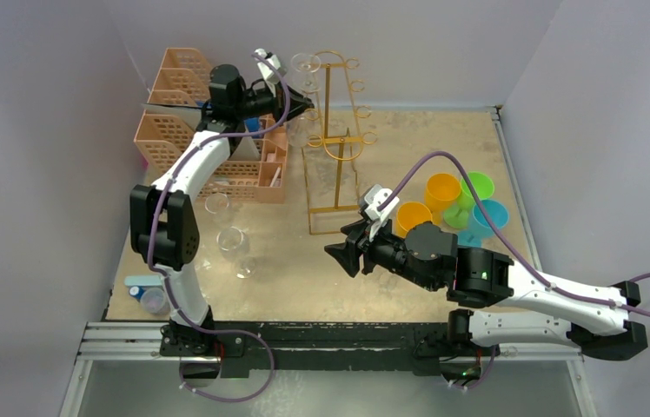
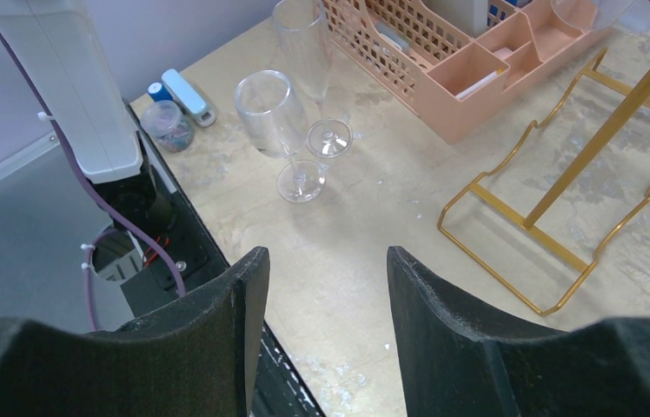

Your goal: Place the wine glass upside down on the wine glass rack

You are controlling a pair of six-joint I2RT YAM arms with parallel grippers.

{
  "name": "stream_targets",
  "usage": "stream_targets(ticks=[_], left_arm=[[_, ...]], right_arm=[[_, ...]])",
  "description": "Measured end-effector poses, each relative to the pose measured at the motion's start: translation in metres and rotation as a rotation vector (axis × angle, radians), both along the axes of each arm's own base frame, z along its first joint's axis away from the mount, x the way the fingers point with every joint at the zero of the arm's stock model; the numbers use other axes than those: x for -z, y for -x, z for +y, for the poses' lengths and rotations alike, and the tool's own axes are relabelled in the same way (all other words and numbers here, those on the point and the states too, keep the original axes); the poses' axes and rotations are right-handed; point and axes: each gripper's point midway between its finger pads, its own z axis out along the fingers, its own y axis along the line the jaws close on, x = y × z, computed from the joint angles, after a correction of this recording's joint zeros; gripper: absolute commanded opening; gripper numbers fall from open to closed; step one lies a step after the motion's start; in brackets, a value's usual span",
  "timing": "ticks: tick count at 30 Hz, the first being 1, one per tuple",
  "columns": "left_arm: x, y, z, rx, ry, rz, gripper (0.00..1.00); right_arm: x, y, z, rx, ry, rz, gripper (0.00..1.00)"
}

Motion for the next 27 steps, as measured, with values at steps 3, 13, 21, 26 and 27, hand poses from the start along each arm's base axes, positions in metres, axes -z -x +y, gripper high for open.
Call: stream_targets(ticks=[3, 13, 21, 26, 27], left_arm=[[0.002, 0.0, 0.0, 0.003, -0.001, 0.003, 0.0], [0.009, 0.0, 0.0, 0.002, -0.006, 0.025, 0.2], [0.011, 0.0, 0.0, -0.002, -0.009, 0.039, 0.34], [0.017, 0.002, 0.004, -0.016, -0.007, 0.059, 0.38], [0.019, 0.004, 0.006, -0.024, -0.006, 0.07, 0.4]], right_arm=[[0.0, 0.0, 0.0, 0.0, 0.0, 0.0, 0.55], [0.0, 0.0, 0.0, 0.0, 0.0, 0.0, 0.54], [0.0, 0.0, 0.0, 0.001, -0.002, 0.003, 0.54], [0.0, 0.0, 0.0, 0.003, -0.007, 0.009, 0.55], [0.0, 0.0, 0.0, 0.004, -0.008, 0.011, 0.55]])
